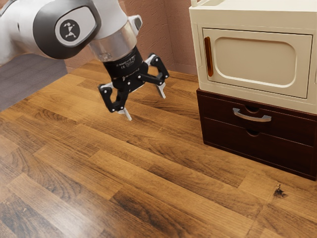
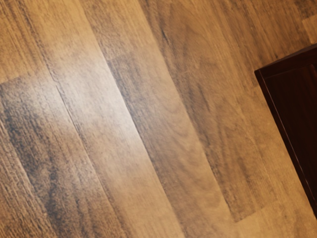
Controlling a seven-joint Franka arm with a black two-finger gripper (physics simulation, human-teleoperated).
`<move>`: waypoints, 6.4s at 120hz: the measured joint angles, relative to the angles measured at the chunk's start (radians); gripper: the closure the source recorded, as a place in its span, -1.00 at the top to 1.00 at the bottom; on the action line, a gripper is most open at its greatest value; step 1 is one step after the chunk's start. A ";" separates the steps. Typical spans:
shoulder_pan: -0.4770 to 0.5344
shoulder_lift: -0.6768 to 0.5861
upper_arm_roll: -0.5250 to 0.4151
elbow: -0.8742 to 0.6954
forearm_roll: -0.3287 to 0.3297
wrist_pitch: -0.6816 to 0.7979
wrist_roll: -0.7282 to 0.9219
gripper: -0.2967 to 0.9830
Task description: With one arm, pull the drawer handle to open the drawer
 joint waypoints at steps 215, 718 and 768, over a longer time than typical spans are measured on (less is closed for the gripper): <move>-0.097 0.226 -0.042 -0.069 -0.001 0.525 -0.297 0.47; -0.139 0.202 -0.039 -0.186 -0.050 0.622 -0.304 -0.69; -0.139 0.111 -0.041 -0.310 -0.069 0.682 -0.301 -0.69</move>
